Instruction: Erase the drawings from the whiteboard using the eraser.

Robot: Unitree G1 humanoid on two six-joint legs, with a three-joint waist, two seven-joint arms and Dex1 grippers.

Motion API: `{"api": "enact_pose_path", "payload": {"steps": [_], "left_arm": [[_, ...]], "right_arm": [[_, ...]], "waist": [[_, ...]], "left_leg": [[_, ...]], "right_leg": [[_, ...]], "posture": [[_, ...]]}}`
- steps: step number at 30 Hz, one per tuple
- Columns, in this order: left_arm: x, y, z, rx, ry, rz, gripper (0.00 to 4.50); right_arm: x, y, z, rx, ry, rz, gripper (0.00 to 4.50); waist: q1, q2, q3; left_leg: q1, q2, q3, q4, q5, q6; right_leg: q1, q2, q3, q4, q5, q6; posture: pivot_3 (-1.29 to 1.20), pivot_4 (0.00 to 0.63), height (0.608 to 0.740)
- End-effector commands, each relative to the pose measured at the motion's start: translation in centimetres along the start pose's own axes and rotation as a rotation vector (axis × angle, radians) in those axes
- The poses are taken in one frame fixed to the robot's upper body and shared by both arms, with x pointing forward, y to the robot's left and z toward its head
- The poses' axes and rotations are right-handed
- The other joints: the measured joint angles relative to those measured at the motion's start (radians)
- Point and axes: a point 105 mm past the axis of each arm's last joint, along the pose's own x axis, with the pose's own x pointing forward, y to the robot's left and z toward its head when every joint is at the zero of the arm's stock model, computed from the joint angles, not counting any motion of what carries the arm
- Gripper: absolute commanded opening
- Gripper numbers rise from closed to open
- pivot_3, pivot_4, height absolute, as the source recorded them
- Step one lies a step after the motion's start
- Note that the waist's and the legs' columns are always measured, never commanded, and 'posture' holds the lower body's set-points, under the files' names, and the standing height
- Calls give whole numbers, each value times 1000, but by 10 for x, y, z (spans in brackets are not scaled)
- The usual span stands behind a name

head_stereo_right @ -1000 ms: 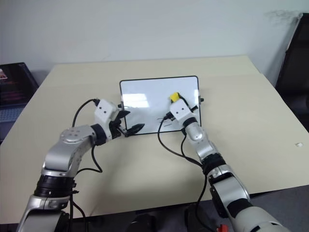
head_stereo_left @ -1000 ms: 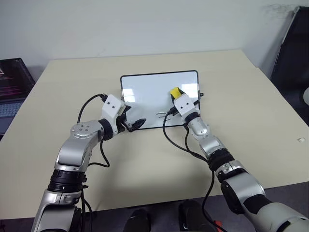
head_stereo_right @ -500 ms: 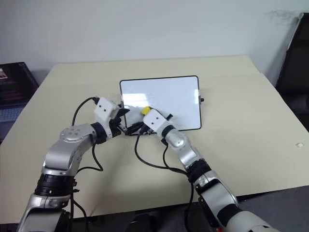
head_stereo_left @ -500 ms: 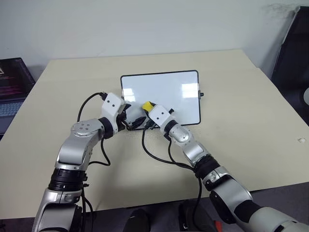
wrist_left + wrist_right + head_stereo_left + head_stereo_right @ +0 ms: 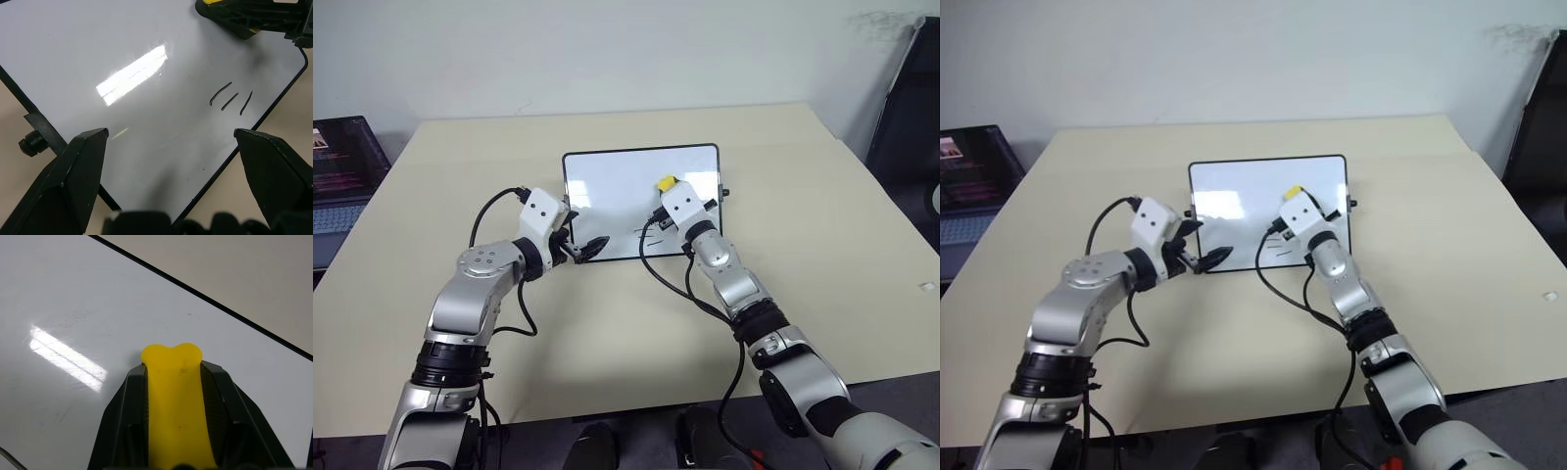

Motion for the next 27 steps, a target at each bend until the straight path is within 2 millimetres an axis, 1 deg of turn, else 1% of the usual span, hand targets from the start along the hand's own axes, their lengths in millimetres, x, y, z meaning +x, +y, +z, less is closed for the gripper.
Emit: {"api": "enact_pose_path", "payload": {"steps": [1, 5, 7, 8, 12, 15, 18, 20, 22, 25, 27], "left_arm": [[-1, 1, 13, 25, -40, 4, 4500], [0, 0, 14, 25, -42, 2, 4500], [0, 0, 14, 23, -43, 1, 4500], [0, 0, 14, 23, -42, 1, 4500], [-1, 0, 13, 18, -43, 4, 4500], [-3, 5, 12, 9, -47, 26, 4500], [-7, 10, 8, -6, -49, 59, 4500], [-11, 11, 5, -23, -55, 76, 4500], [-16, 12, -1, -51, -65, 100, 4500], [-23, 16, -9, -58, -76, 167, 4500], [-25, 14, -13, -82, -87, 190, 4500]], "right_arm": [[-8, 13, -27, 11, 123, 55, 1143], [-15, 36, -36, 35, 174, 148, 1142], [-17, 38, -35, 54, 164, 151, 1142], [-17, 36, -33, 60, 150, 137, 1142], [-13, 3, 3, 108, -42, 22, 1141], [-19, -15, 17, 123, -127, 5, 1141], [-32, -23, 24, 141, -170, 48, 1141], [-44, -25, 27, 159, -188, 93, 1140], [-61, -27, 27, 175, -192, 132, 1140], [-83, -32, 19, 142, -159, 154, 1140], [-98, -35, 14, 115, -141, 164, 1140]], "waist": [[1, -2, -1], [-3, -5, -3], [-6, -6, -4], [-7, -6, -4], [-8, -6, -4], [-5, -6, -3], [2, -6, -3], [0, -6, -3], [1, -6, -3], [6, -6, -3], [10, -6, -3]], "left_leg": [[0, 0, 0, 0, 0, 0], [1, 1, 1, 0, 0, 0], [2, 1, 1, 0, 0, 0], [3, 1, 1, 0, 0, 0], [2, 1, 1, 0, 0, 0], [1, 1, 0, 0, 0, 0], [-2, 1, 0, 0, 0, 0], [-2, 2, 1, -2, -1, 0], [-2, 3, 1, -2, -3, 0], [-7, 3, 0, -2, -5, 0], [-10, 3, -3, -1, -6, 0]], "right_leg": [[0, 0, 0, 0, 0, 0], [0, 0, 1, 0, 0, 0], [1, 1, 1, 0, 0, 0], [2, 1, 1, 0, 0, 0], [2, 1, 0, 0, -1, 1], [1, 1, 0, -1, 0, 1], [-1, 1, 0, -3, 1, -1], [-1, 1, 0, -4, 1, -1], [-2, -1, 0, -5, 0, 0], [-4, -2, 0, -9, 0, 0], [-4, -2, 0, -13, 0, 0]], "posture": [[0, 150, 740], [0, 150, 740], [0, 150, 740], [0, 150, 740], [0, 150, 740], [0, 150, 740], [0, 150, 740], [0, 150, 740], [0, 150, 740], [0, 150, 740], [0, 150, 740]]}}
